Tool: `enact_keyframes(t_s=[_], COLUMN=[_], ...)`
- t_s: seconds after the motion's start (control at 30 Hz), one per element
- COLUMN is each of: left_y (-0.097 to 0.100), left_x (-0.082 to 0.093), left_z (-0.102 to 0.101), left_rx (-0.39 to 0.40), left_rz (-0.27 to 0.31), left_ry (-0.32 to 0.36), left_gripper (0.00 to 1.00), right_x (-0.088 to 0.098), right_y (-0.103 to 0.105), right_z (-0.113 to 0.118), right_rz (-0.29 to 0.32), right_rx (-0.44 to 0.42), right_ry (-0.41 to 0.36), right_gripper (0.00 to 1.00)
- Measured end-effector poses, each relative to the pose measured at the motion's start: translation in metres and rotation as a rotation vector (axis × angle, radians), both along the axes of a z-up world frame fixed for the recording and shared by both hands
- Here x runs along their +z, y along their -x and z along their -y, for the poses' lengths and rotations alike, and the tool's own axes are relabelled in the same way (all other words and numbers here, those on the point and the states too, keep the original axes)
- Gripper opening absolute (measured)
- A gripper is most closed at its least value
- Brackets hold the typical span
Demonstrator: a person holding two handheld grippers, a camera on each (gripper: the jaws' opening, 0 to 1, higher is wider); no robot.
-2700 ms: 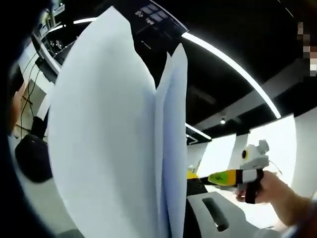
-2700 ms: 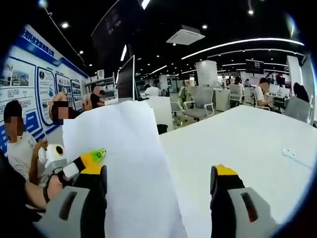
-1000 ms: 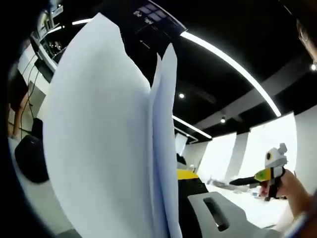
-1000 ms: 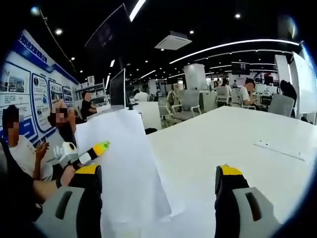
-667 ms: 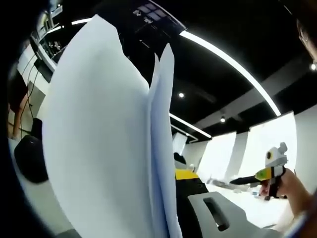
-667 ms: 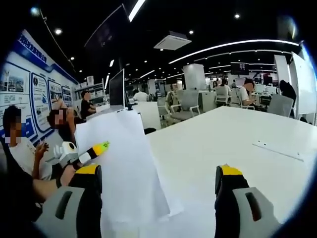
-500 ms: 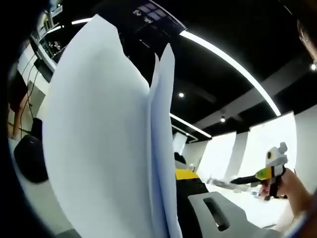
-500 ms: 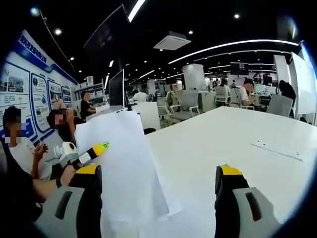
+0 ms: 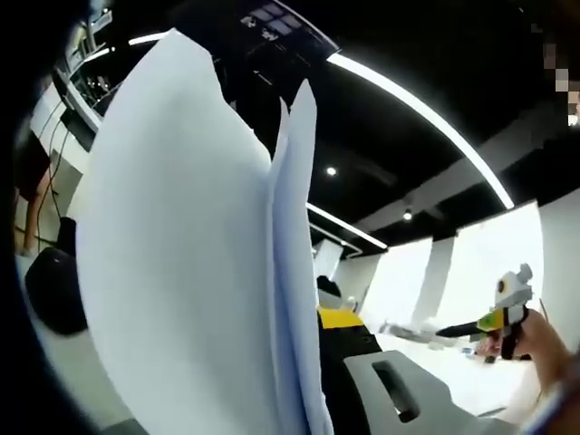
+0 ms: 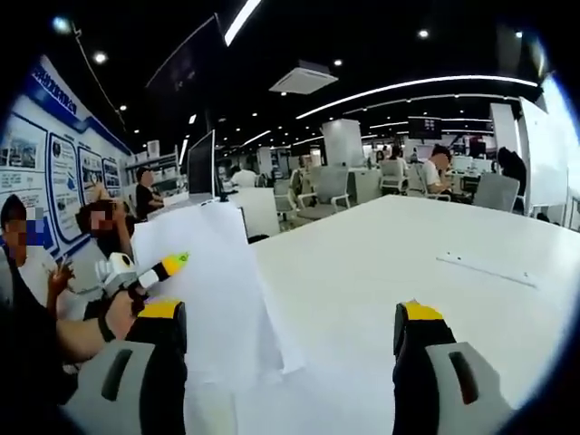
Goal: Organize the stack of printing papers by aligning and flattening the scattered papers on the table
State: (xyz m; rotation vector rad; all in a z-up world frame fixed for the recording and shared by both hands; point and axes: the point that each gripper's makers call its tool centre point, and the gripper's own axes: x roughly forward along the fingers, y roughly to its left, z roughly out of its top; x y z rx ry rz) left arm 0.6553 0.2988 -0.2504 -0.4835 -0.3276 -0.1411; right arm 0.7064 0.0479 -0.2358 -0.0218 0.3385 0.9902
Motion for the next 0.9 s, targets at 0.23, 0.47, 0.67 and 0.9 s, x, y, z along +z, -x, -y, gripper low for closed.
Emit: enact_keyframes(t_s=[0.23, 0.47, 0.67, 0.9], left_y=[0.003, 0.003, 0.002, 0.001], left_x=[0.002, 0.002, 0.002, 0.001], left_z=[-0.004, -0.005, -0.006, -0.007], left_rx=[0.026, 0.027, 0.027, 0.028], left_rz=[0.012, 0.011, 0.008, 0.007], left_ry=[0.007, 0.004, 0.001, -0.002], left_gripper=[0.07, 0.07, 0.07, 0.07], right_x=[-0.007, -0.022, -0.031, -0.04], right_y=[-0.008, -0.011, -0.006, -0.007], right_z=[0.039, 0.059, 0.065, 0.075], right_rz=[-0.004, -0.013, -0.02, -0.038], right_rx=[-0.058, -0.11, -0.13, -0.162], right_ry=[0.025, 0.056, 0.059, 0.07], right_gripper=[0.9, 0.9, 0.9, 0.9])
